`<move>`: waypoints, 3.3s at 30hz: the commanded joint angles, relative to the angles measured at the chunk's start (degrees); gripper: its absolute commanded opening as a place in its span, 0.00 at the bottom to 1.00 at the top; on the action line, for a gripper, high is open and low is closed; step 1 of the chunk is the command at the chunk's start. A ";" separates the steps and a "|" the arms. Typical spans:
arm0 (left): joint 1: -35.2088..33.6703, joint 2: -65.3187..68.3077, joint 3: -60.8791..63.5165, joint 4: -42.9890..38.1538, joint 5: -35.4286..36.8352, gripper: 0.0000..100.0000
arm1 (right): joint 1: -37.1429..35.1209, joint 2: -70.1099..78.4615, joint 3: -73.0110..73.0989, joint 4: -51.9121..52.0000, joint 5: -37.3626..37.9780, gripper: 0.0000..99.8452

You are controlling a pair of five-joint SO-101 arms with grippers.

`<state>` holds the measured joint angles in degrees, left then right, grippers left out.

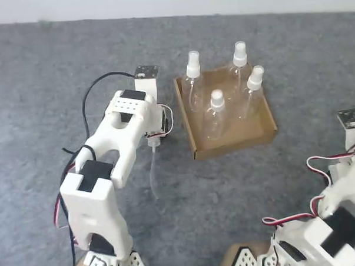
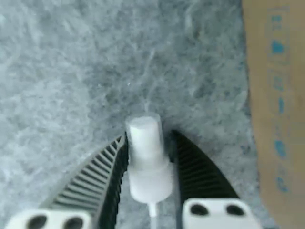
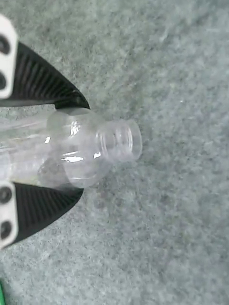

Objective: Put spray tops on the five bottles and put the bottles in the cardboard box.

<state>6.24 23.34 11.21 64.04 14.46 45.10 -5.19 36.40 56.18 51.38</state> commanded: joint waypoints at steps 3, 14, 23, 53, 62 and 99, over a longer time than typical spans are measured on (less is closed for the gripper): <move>-0.09 -0.44 -1.45 1.14 -2.46 0.06 | 0.92 -0.22 -0.44 -0.84 0.62 0.02; -0.53 -7.03 -1.98 5.54 -3.08 0.03 | 0.92 -0.22 -0.44 -0.40 0.62 0.02; -0.62 -33.58 13.58 5.01 -5.80 0.03 | 0.92 -0.22 -0.35 -0.22 0.70 0.07; -0.62 -48.88 39.60 -10.02 -11.43 0.03 | 0.57 -0.13 -4.40 7.52 19.69 0.23; -0.62 -48.88 39.69 -10.02 -11.16 0.03 | 0.48 -0.13 -1.85 6.90 19.43 0.23; -13.01 -71.56 7.08 11.34 -10.90 0.03 | -75.12 -46.37 -1.32 20.70 -27.16 0.01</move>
<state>-6.51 -39.96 21.23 75.03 3.30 -16.09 -49.49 37.36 77.01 26.24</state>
